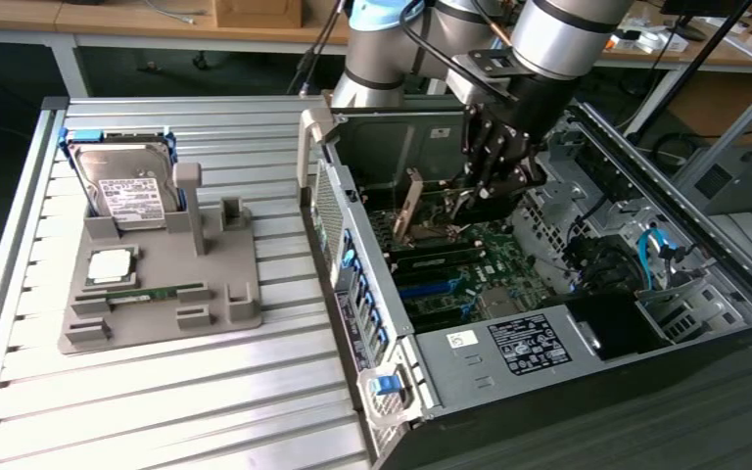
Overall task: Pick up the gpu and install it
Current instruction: 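Insert the gpu into the slot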
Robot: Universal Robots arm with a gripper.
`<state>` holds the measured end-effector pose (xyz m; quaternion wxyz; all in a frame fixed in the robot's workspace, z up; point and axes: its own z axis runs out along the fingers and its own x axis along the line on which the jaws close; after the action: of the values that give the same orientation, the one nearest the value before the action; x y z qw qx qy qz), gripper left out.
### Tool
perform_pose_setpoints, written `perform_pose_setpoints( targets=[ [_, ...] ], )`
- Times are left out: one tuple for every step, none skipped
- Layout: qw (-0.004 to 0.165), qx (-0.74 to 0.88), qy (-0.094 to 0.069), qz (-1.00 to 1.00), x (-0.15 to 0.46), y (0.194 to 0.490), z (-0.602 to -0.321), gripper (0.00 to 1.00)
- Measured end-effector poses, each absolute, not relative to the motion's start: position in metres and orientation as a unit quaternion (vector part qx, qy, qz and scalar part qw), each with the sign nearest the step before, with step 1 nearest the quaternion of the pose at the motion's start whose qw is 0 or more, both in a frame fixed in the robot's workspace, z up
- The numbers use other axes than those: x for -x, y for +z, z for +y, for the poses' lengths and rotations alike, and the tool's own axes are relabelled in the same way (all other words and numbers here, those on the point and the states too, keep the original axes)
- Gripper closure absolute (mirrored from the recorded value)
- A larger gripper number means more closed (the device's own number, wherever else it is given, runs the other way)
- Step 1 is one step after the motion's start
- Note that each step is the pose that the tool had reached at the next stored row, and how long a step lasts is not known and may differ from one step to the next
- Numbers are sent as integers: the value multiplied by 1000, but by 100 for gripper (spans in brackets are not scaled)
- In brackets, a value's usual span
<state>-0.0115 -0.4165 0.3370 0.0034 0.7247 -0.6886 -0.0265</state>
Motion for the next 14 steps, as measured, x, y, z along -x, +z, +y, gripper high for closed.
perform_pose_setpoints(
  targets=[
    [5, -725, -28, -689, 12, 337, -417, 73],
    [5, -725, -28, -689, 12, 337, -417, 73],
    [5, -725, -28, -689, 12, 337, -417, 73],
    [4, -724, -28, -689, 12, 337, -417, 73],
    [4, -722, -28, -691, 12, 337, -417, 73],
    [4, -720, -28, -693, 12, 337, -418, 73],
    [4, -720, -28, -693, 12, 337, -418, 73],
    [4, -720, -28, -693, 12, 337, -418, 73],
    [4, -720, -28, -693, 12, 337, -418, 73],
    [4, -720, -28, -693, 12, 337, -418, 73],
    [4, -720, -28, -693, 12, 337, -418, 73],
    [4, -720, -28, -693, 12, 337, -419, 73],
    [4, -720, -28, -693, 12, 337, -419, 73],
    [4, -720, -28, -693, 12, 337, -419, 73]
  ],
)
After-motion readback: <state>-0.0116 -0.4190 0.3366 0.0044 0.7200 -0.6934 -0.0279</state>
